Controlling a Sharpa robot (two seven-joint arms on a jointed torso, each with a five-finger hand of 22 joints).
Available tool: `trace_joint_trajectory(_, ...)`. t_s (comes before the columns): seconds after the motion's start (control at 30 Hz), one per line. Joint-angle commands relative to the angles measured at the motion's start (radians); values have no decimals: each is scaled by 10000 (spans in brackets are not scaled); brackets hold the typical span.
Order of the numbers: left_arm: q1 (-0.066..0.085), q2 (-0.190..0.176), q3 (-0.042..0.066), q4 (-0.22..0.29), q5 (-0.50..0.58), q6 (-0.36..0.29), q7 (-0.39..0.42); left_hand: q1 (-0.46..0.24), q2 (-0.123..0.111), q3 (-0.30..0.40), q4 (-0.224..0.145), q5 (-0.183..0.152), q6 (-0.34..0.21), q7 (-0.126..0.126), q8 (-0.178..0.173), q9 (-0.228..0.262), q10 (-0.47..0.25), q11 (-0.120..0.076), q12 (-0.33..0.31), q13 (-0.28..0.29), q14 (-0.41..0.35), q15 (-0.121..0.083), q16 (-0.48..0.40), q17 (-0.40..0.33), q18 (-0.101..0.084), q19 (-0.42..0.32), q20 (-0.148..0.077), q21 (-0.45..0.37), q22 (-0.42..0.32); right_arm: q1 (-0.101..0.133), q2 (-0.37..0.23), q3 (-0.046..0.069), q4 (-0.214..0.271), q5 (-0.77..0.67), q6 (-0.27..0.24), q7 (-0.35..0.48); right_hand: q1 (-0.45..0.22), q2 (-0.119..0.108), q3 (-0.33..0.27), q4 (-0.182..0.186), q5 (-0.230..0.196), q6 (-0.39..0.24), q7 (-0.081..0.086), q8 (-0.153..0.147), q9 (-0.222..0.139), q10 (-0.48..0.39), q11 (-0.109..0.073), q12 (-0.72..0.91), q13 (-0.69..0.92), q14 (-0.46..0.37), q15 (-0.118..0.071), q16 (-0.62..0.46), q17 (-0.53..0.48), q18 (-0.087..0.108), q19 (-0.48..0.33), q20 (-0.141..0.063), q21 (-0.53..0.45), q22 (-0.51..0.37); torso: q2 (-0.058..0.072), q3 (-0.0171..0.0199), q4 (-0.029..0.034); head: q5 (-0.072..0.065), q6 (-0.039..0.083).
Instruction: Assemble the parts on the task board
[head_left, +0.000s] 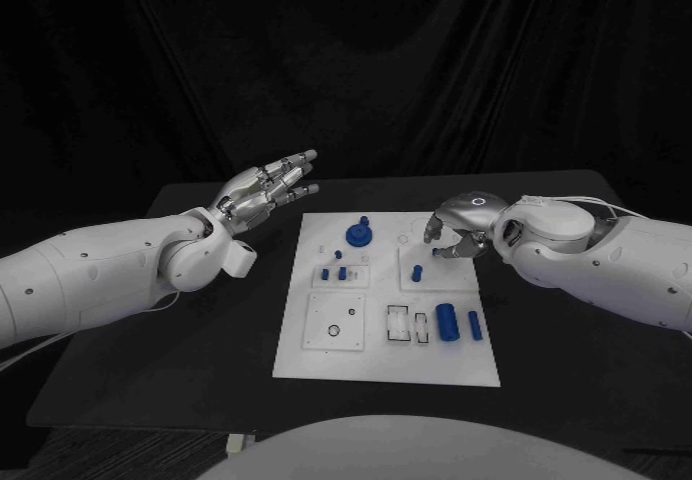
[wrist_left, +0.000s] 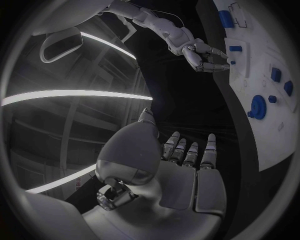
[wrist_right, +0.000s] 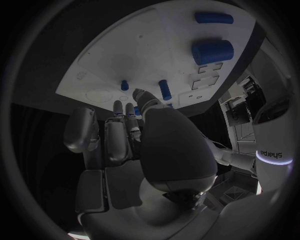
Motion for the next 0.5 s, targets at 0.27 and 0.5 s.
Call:
trace_joint_trajectory(0.27, -19, -6, 10, 15, 92, 221, 1360, 42, 94, -33, -23, 76, 39, 50, 51, 9, -48, 38, -17, -13, 2, 91, -27, -1, 176, 35, 107, 13, 32, -87, 219, 8, -353, -97, 39, -122, -71, 33, 34, -18, -126, 35, -53, -72, 23, 132, -23, 92, 8, 45, 33, 63, 35, 168, -8, -7, -5, 1474, -4, -8, -4, 1, -2)
trace_joint_trajectory(0.5, -21, 1, 10, 2, 92, 263, 1346, 81, 108, -29, -31, 128, 58, 64, 51, 9, -55, 48, -15, -15, 10, 123, -24, 2, 177, 60, 144, 23, 39, -179, 352, 8, -603, -97, 200, -106, -40, 42, 127, -98, 140, 215, -58, -2, 110, 171, -52, 191, 26, 36, 8, 55, 6, 176, -15, -27, -44, 1467, -6, -4, 1, 25, -2)
